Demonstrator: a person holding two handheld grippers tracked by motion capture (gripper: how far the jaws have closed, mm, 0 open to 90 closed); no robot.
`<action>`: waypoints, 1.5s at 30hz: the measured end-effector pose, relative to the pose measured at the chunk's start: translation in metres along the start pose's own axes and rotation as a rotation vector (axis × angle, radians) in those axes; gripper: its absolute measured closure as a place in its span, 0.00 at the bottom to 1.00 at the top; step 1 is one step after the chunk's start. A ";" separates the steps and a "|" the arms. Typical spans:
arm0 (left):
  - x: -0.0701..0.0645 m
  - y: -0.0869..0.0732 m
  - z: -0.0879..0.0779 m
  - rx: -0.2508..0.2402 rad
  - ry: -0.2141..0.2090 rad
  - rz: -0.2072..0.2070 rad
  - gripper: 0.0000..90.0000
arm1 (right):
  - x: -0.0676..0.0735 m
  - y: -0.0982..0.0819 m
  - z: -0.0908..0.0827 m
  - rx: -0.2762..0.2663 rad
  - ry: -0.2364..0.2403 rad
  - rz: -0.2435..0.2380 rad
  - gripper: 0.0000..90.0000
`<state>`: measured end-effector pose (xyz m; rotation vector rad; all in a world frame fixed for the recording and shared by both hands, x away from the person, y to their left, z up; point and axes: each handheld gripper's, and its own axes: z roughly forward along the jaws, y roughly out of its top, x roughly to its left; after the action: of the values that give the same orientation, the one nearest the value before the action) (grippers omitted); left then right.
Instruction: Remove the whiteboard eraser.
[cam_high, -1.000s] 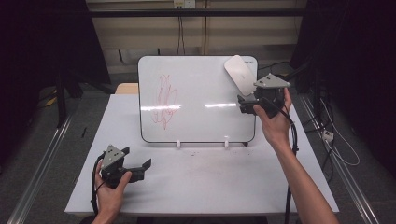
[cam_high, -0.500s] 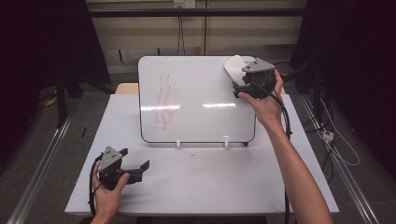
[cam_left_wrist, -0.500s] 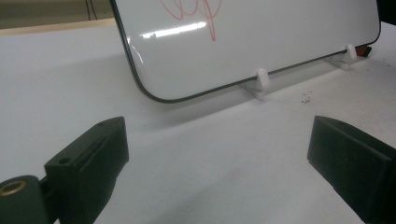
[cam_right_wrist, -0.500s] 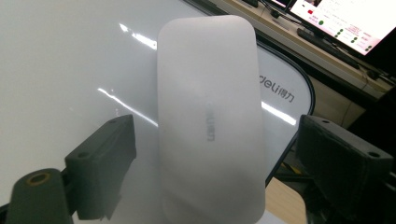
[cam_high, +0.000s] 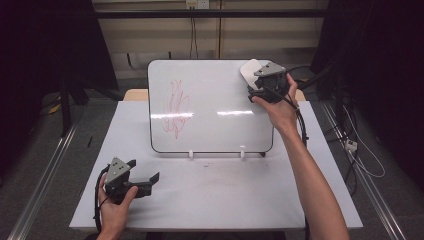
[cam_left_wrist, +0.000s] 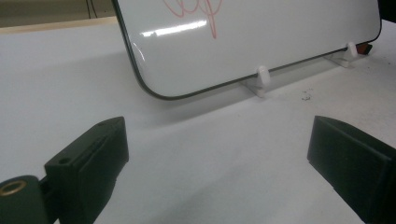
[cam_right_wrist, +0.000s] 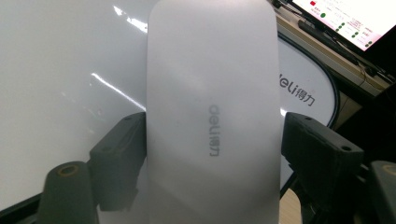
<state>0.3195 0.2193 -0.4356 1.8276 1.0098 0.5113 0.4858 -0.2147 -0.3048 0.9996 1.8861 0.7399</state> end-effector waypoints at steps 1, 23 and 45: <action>0.000 0.000 0.000 0.002 0.002 0.001 0.06 | 0.001 0.000 0.001 0.006 0.000 0.000 0.31; 0.001 -0.001 -0.001 0.000 0.001 -0.004 0.06 | -0.003 0.001 0.001 0.034 0.038 0.025 0.35; 0.003 0.000 0.000 0.006 -0.004 0.004 0.06 | -0.010 0.000 -0.014 -0.034 0.140 0.103 0.35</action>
<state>0.3210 0.2218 -0.4360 1.8352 1.0059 0.5072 0.4770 -0.2250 -0.2943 1.0528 1.9459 0.9205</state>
